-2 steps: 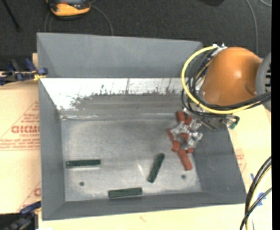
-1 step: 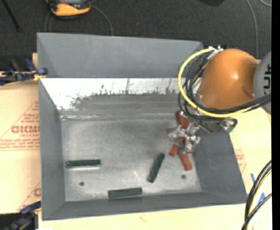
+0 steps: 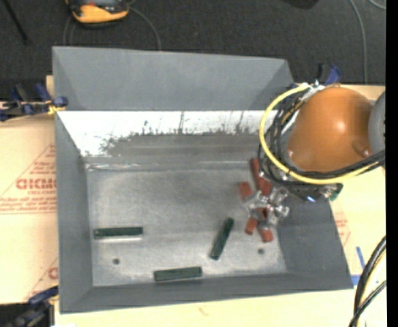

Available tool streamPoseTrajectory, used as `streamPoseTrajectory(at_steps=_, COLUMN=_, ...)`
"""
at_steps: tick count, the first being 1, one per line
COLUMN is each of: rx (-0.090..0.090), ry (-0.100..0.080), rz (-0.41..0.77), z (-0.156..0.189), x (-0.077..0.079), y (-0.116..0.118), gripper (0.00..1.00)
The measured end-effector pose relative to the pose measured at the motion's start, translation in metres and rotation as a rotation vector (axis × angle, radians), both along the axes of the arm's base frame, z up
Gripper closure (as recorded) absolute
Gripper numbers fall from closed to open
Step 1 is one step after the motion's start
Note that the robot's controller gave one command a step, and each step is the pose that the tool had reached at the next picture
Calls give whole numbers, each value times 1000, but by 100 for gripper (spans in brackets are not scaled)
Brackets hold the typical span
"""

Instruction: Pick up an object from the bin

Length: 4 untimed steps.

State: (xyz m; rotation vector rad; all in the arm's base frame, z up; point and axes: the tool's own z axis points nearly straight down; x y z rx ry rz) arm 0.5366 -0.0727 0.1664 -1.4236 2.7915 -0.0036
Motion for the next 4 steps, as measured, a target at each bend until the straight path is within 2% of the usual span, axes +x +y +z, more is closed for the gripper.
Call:
streamPoseTrajectory(at_steps=1, rx=0, ry=5, rz=-100, z=120, x=-16, y=15, gripper=100)
streamPoseTrajectory(at_steps=2, rx=0, ry=5, rz=-100, z=120, x=-16, y=15, gripper=100)
streamPoseTrajectory(at_steps=3, rx=0, ry=-1, rz=-160, z=85, x=-11, y=15, gripper=100)
streamPoseTrajectory(at_steps=4, rx=1, ry=-2, rz=-174, z=72, x=-12, y=15, gripper=100)
